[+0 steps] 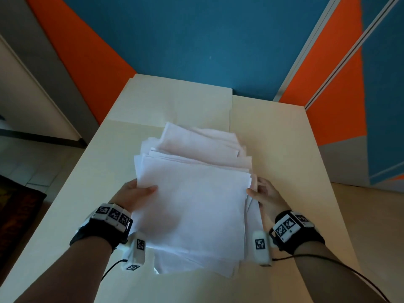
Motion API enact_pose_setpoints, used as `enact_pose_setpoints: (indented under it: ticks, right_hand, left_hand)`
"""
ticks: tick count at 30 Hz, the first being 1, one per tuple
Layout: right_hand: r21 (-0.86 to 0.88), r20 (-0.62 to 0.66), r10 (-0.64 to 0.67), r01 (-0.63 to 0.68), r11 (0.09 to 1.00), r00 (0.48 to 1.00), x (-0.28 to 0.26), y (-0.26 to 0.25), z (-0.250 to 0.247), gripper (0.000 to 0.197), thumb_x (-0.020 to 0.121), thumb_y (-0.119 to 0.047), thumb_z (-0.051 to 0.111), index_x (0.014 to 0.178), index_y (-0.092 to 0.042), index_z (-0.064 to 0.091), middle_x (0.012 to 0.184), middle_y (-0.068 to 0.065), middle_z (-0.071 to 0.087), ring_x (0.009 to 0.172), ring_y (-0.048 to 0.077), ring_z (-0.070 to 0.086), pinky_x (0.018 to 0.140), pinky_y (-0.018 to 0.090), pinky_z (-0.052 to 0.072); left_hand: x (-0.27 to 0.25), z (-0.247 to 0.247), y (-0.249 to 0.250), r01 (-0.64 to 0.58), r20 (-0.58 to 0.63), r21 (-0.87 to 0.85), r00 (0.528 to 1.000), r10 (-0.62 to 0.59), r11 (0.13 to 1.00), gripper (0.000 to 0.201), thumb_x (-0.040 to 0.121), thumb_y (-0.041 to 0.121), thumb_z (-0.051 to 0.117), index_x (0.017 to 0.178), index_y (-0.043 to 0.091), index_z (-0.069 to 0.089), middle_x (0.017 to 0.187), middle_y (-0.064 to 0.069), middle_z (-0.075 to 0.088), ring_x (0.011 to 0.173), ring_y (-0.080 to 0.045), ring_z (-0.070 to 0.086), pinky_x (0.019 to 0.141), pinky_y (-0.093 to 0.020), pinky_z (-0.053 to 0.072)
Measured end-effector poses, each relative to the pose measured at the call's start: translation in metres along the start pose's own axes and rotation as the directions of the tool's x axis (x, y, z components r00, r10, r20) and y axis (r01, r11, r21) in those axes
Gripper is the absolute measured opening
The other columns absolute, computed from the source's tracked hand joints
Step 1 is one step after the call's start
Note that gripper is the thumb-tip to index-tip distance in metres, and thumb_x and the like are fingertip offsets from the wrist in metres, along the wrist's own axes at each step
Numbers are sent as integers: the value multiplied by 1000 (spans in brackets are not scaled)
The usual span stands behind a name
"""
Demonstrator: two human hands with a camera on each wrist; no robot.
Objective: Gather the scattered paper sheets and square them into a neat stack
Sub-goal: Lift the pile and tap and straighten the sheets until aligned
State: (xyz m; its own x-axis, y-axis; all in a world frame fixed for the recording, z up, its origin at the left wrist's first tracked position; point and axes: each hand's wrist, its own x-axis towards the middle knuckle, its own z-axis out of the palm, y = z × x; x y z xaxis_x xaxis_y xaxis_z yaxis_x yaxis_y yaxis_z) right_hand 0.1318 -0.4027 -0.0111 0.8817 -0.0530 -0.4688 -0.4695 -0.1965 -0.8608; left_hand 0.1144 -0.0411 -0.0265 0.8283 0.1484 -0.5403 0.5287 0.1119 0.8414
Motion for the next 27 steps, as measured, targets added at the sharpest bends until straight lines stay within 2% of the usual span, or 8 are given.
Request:
enact_pose_setpoints:
  ticks: [2, 5, 7, 11, 14, 21, 24, 27]
  right_hand:
    - [94, 86, 32, -40, 995, 996, 0, -8, 1, 87, 44, -33, 90, 122, -23, 51, 113, -2, 66, 102, 13, 62, 87, 31, 47]
    - [85, 140, 61, -74, 994, 988, -2, -28, 8, 40, 62, -15, 84, 98, -15, 66, 97, 5, 73, 94, 21, 67, 92, 37, 48]
    - [18, 8, 16, -16, 1000, 1000, 3, -48, 9, 16, 75, -7, 74, 84, -13, 64, 87, 4, 69, 88, 23, 64, 81, 31, 50]
    - [74, -179, -183, 199, 977, 967, 10, -93, 7, 48, 66, -23, 83, 105, -5, 62, 101, 8, 68, 91, 22, 65, 89, 36, 49]
    - [120, -231, -343, 377, 919, 910, -3, -122, 6, 21, 75, -10, 75, 93, -12, 64, 90, 0, 68, 80, 10, 66, 81, 28, 50]
    - [41, -14, -313, 313, 949, 950, -9, -110, 15, 41, 66, -1, 79, 101, -17, 64, 101, 0, 69, 100, 20, 66, 96, 40, 48]
    - [22, -53, -265, 267, 964, 963, -4, -103, 21, 45, 63, -13, 84, 103, -11, 65, 102, 4, 70, 100, 23, 65, 97, 42, 48]
    - [63, -88, -327, 333, 941, 941, -8, -110, 24, 27, 73, -7, 76, 98, -11, 66, 92, -1, 69, 84, 9, 66, 84, 30, 51]
  left_hand:
    - [-6, 2, 13, -68, 40, -84, 997, 72, 994, 13, 78, -2, 65, 82, 10, 68, 65, -2, 74, 63, -23, 68, 59, -28, 57]
    - [-14, 5, 38, -165, 105, -190, 977, 187, 968, 24, 51, 18, 84, 72, 13, 75, 66, -1, 75, 59, -18, 71, 53, -23, 55]
    - [-16, 6, 56, -226, 102, -196, 963, 250, 954, 32, 38, 25, 86, 68, 16, 76, 66, 0, 75, 59, -14, 71, 54, -22, 55]
    - [-29, 12, 101, -409, 50, -264, 899, 436, 874, 16, 44, 22, 78, 59, 18, 76, 61, 5, 74, 57, -7, 70, 57, -19, 56]
    - [-38, 15, 123, -529, 61, -238, 829, 556, 815, 28, 41, 34, 85, 65, 21, 78, 69, 9, 76, 70, -7, 72, 66, -17, 55]
    - [-18, 13, 86, -425, 135, -108, 889, 437, 899, 74, 23, 41, 92, 91, 19, 70, 86, 4, 77, 86, -14, 72, 78, -29, 58]
    - [-15, 14, 78, -407, 98, -99, 904, 416, 908, 55, 38, 25, 85, 91, 20, 70, 85, 3, 76, 88, -18, 70, 86, -37, 53]
    - [-15, 15, 82, -454, 58, -124, 884, 463, 882, 38, 58, 11, 81, 92, 21, 67, 80, 9, 76, 79, -6, 71, 74, -25, 55]
